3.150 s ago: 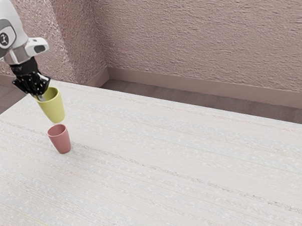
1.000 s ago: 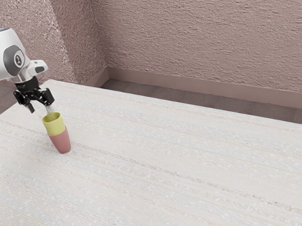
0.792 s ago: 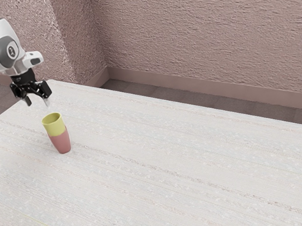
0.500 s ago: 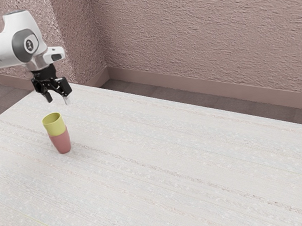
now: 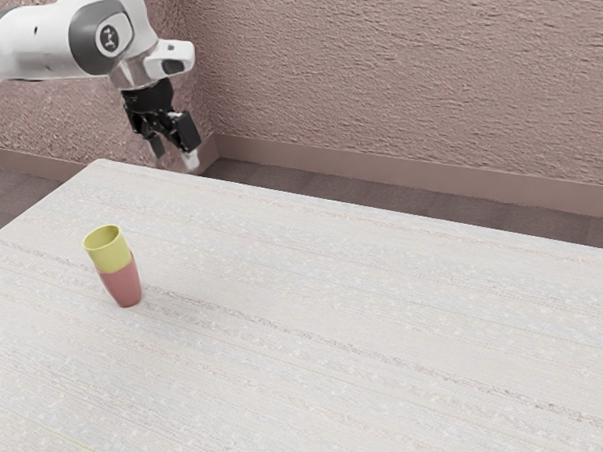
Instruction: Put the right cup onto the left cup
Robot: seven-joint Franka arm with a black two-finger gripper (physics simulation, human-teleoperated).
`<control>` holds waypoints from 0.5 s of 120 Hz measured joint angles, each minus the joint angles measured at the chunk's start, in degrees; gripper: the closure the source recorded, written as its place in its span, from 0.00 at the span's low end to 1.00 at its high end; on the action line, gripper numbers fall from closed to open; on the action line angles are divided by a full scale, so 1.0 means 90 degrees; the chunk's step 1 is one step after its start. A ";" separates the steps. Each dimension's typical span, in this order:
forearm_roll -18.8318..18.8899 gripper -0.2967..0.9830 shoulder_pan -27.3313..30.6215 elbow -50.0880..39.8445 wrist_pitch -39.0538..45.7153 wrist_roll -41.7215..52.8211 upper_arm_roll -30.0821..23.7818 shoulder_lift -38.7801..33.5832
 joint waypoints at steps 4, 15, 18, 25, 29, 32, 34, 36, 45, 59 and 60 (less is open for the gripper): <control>0.0005 0.23 -0.0011 0.0060 -0.0079 0.0000 -0.0025 -0.0010; -0.0015 0.23 -0.0010 0.0120 -0.0239 -0.0001 -0.0048 -0.0027; -0.0020 0.23 -0.0009 0.0131 -0.0270 -0.0001 -0.0050 -0.0029; -0.0029 0.23 -0.0009 0.0144 -0.0329 -0.0002 -0.0057 -0.0036; -0.0033 0.23 -0.0010 0.0147 -0.0354 -0.0003 -0.0064 -0.0038; -0.0036 0.23 -0.0010 0.0148 -0.0369 -0.0004 -0.0067 -0.0039; -0.0037 0.23 -0.0011 0.0148 -0.0379 -0.0004 -0.0069 -0.0040; -0.0039 0.23 -0.0011 0.0149 -0.0388 -0.0005 -0.0070 -0.0040; -0.0043 0.23 -0.0008 0.0150 -0.0411 -0.0007 -0.0071 -0.0041; -0.0047 0.23 -0.0003 0.0150 -0.0427 -0.0010 -0.0072 -0.0041; -0.0048 0.23 -0.0003 0.0150 -0.0427 -0.0010 -0.0072 -0.0041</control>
